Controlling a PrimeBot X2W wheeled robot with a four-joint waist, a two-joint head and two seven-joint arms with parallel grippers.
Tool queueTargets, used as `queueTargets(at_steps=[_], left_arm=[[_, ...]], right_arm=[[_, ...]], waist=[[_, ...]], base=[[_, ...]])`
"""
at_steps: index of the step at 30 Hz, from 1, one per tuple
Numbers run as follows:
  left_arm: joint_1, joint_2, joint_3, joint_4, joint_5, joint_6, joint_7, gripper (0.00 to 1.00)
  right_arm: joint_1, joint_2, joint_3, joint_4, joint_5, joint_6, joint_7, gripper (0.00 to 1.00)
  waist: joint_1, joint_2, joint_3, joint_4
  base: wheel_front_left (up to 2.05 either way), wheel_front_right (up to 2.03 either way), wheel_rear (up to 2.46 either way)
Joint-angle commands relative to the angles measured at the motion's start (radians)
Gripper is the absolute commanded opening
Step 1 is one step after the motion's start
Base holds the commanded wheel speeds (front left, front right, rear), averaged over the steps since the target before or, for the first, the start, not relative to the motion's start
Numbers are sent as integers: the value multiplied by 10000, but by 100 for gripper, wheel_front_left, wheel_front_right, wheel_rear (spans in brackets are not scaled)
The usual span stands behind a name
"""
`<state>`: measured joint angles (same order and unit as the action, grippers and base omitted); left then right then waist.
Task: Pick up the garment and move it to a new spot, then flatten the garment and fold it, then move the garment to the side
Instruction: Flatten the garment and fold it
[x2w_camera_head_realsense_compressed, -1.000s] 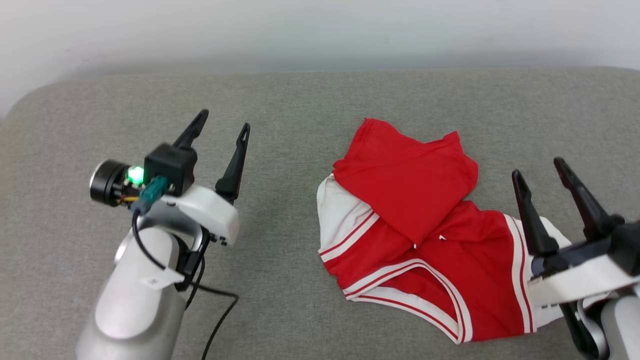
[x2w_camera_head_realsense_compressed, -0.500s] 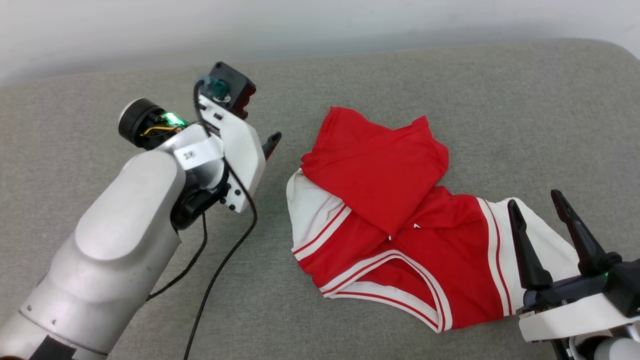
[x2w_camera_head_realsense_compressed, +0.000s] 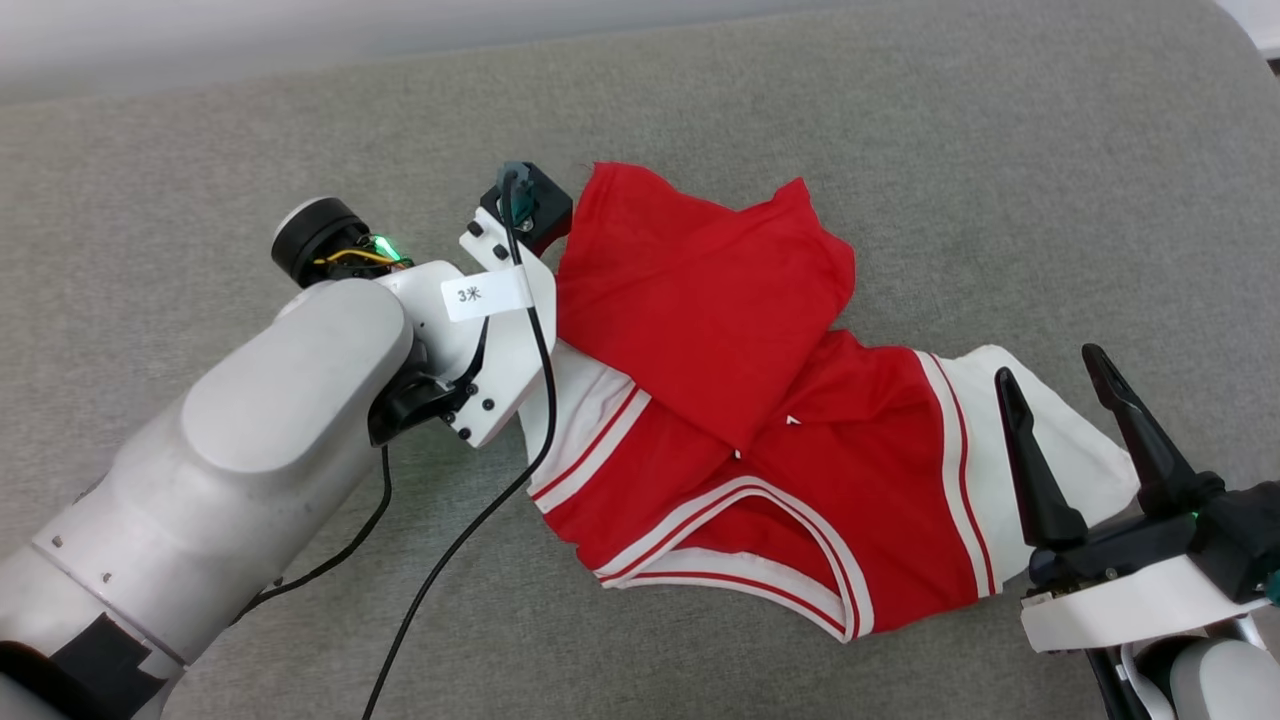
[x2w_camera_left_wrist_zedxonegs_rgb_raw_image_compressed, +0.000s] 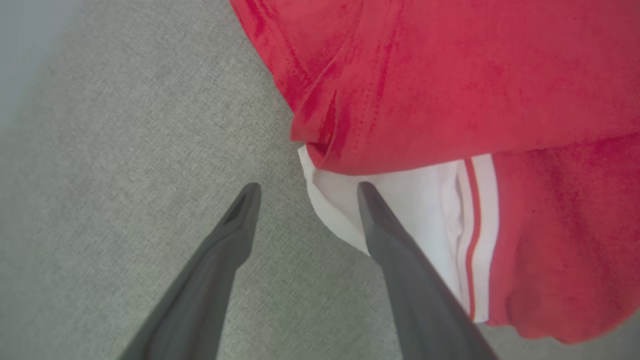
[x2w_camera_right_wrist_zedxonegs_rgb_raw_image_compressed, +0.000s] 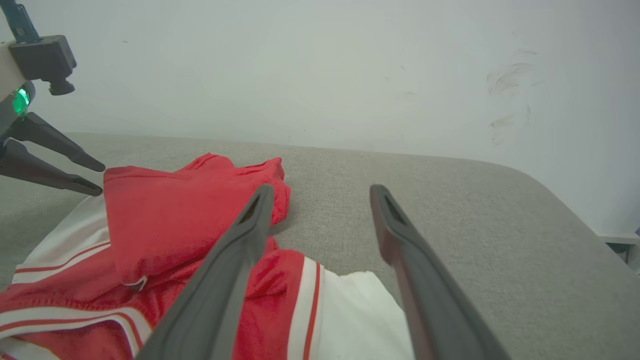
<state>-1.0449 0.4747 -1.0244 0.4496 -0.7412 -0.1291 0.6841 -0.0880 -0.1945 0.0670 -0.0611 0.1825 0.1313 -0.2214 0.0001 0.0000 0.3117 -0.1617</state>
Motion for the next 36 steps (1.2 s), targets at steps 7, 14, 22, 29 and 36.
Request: queueTargets(at_steps=[7, 14, 22, 29, 36], left_arm=[[-228, 123, -1298, 823, -360, -4, -154, 100], [-247, 227, -2225, 800, -840, -5, -730, 0], [-459, 427, -1745, 481, -919, 126, -2910, 0], [661, 1243, -946, -569, -1384, 1104, -4377, 0], [2628, 2512, -256, -2172, -2134, 2682, -5374, 0]], right_arm=[[-403, 17, 118, 318, -41, -11, -171, 100], [-391, 72, 111, 549, -104, -11, -265, 100], [-114, 63, 45, 705, -208, -9, -330, 100], [331, 133, -98, 705, -211, -9, -255, 100], [708, 180, -358, 647, -251, -11, -173, 100]], waist=[[-1, 0, 578, -328], [-1, 0, 465, -208], [-1, 0, -387, 272], [-1, 0, -1114, 810], [-1, 0, -1536, 1271]], base=[[0, 0, 0], [0, 0, 0], [0, 0, 0], [0, 0, 0], [0, 0, 0]])
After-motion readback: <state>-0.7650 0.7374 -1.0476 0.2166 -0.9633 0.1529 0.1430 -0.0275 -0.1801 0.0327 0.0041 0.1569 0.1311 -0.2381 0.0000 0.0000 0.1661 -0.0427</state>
